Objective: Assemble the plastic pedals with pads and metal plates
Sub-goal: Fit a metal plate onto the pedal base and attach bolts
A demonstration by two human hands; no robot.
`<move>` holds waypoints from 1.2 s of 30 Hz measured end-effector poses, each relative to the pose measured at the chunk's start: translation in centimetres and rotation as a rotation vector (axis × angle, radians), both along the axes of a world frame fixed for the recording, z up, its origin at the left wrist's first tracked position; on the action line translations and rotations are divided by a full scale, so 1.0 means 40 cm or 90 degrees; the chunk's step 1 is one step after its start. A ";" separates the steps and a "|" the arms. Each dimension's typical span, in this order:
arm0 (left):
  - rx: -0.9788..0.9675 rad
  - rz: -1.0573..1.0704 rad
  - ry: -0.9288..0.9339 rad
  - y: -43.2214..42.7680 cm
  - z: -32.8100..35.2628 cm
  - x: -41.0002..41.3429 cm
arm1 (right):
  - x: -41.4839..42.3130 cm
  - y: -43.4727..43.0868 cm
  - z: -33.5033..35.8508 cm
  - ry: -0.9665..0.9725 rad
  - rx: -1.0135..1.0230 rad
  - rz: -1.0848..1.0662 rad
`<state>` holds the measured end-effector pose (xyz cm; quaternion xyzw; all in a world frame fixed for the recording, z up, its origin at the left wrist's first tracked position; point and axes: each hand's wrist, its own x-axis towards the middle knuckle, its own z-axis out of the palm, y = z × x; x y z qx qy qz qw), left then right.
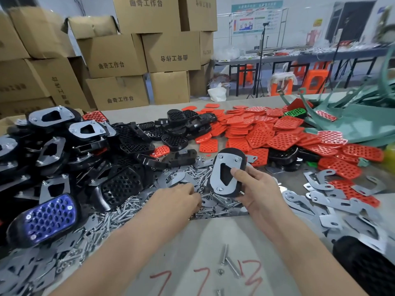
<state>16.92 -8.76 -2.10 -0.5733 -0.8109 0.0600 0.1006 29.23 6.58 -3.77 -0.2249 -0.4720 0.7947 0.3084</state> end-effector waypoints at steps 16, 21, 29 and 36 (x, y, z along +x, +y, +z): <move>0.515 -0.064 -0.377 0.042 -0.049 0.063 | -0.005 -0.014 -0.012 0.024 -0.019 -0.011; 0.528 -0.080 -0.321 0.051 -0.070 0.060 | -0.006 -0.021 -0.011 0.015 -0.019 -0.018; 0.562 -0.066 -0.389 0.035 -0.058 0.068 | -0.006 -0.046 -0.002 0.033 -0.063 -0.034; 0.617 -0.025 -0.437 -0.011 -0.038 0.113 | 0.023 -0.111 0.031 0.067 -0.147 -0.036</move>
